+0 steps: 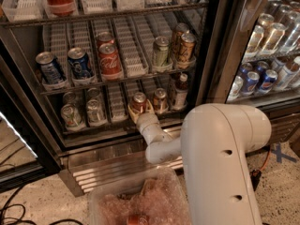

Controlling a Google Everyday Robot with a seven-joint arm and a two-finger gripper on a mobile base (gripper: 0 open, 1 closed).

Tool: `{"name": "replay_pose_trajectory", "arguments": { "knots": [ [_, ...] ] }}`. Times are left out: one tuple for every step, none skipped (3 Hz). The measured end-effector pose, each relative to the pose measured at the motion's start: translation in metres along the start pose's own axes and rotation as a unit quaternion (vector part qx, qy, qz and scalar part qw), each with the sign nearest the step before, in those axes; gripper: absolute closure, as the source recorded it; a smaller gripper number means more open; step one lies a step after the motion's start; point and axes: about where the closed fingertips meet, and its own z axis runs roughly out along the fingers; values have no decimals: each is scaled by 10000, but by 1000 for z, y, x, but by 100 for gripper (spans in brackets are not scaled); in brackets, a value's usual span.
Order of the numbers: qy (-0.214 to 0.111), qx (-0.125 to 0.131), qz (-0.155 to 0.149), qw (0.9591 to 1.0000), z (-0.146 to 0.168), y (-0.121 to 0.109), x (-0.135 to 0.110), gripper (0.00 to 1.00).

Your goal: Pick coke can from bottom shelf of fridge

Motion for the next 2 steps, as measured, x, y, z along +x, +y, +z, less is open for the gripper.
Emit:
{"name": "replay_pose_trajectory", "arguments": {
  "knots": [
    [4,-18,-16,10000,0,0,1,89],
    [5,-60,-51,10000,-1,1,1,100]
  ]
}}
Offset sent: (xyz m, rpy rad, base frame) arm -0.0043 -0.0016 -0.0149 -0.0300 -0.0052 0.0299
